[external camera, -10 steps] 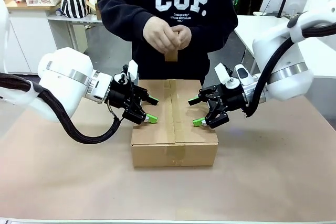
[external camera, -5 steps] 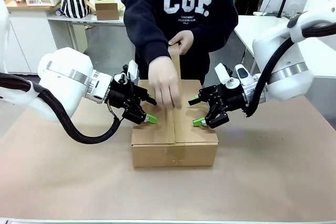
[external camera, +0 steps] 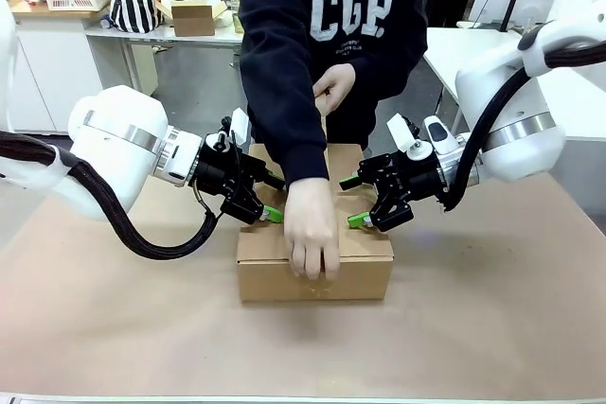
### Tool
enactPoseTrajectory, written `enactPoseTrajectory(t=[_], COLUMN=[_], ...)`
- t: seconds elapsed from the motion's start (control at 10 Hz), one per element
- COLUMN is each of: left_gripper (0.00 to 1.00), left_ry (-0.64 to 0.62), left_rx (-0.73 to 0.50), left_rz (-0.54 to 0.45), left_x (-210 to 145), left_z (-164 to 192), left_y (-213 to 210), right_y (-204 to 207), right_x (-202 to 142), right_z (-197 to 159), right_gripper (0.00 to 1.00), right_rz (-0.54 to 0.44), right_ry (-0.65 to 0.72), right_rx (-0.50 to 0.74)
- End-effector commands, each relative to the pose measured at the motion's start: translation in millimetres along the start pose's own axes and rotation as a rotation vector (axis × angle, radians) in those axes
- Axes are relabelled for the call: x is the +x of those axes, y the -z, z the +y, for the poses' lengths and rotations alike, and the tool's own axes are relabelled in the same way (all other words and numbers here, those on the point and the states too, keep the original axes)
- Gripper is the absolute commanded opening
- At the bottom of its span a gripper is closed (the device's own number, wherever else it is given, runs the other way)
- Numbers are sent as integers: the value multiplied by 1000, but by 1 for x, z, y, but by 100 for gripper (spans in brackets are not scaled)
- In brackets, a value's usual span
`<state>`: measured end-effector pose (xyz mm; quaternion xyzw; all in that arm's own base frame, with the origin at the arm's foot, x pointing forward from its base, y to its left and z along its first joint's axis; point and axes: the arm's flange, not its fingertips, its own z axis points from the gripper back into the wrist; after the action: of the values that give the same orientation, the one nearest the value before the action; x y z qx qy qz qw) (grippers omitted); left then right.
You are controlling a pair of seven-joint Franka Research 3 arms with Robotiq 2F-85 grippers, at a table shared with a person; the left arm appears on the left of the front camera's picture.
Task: Pack the gift set into the box.
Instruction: Press and hold the closed box until the human finishes sealing it.
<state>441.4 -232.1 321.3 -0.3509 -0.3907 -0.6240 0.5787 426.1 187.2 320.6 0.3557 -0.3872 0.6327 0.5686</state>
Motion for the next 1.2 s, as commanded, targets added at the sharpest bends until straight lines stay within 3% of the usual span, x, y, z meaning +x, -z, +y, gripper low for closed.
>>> enactPoseTrajectory(t=[0.0,1.1], left_gripper=[100,100], left_ry=[-8,-8], left_rx=[-5,-5], left_rz=[0,0], left_x=[-3,-3], left_z=[-2,-2], left_y=[1,1], right_y=[1,1], right_x=[-2,-2], right_z=[1,1], right_gripper=[100,100], right_rz=[8,8], right_ry=[1,1], right_rx=[-1,-1])
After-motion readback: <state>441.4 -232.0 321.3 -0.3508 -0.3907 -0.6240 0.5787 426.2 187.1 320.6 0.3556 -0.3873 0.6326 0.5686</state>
